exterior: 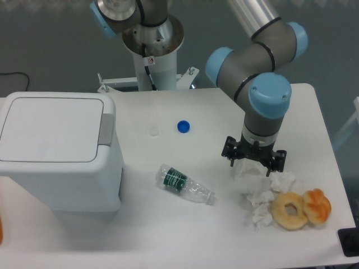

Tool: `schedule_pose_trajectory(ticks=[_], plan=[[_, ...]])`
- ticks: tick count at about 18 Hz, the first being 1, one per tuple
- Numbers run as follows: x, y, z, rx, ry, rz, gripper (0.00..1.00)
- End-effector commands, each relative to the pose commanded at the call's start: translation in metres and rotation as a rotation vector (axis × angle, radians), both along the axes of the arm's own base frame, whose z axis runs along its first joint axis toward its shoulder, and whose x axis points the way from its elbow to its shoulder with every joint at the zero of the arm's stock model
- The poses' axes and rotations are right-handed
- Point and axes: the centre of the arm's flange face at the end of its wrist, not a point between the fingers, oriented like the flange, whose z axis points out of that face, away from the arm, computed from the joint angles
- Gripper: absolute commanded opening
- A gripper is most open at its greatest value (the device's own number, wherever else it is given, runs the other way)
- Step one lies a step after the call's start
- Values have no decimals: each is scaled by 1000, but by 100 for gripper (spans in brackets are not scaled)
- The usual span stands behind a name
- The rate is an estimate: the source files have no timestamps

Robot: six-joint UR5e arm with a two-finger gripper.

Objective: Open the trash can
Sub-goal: 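Move the gripper from its rest pose toward the white trash can, then lower the gripper onto the lid edge of the white trash can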

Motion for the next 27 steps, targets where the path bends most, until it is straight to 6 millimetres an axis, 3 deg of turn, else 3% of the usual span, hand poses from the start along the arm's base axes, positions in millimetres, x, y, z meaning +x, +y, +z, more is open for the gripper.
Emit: schedule_pose_trajectory(ticks=[8, 11, 15, 22, 25, 27], plan=[[11, 3, 14, 10, 15, -5, 100], [25, 3, 49, 38, 58, 18, 100], [60, 24, 97, 142, 83, 206, 100], [118, 48, 149, 251, 94, 208, 100], [134, 45, 180, 347, 61, 275, 81], [145, 42, 197, 394, 50, 285, 51]])
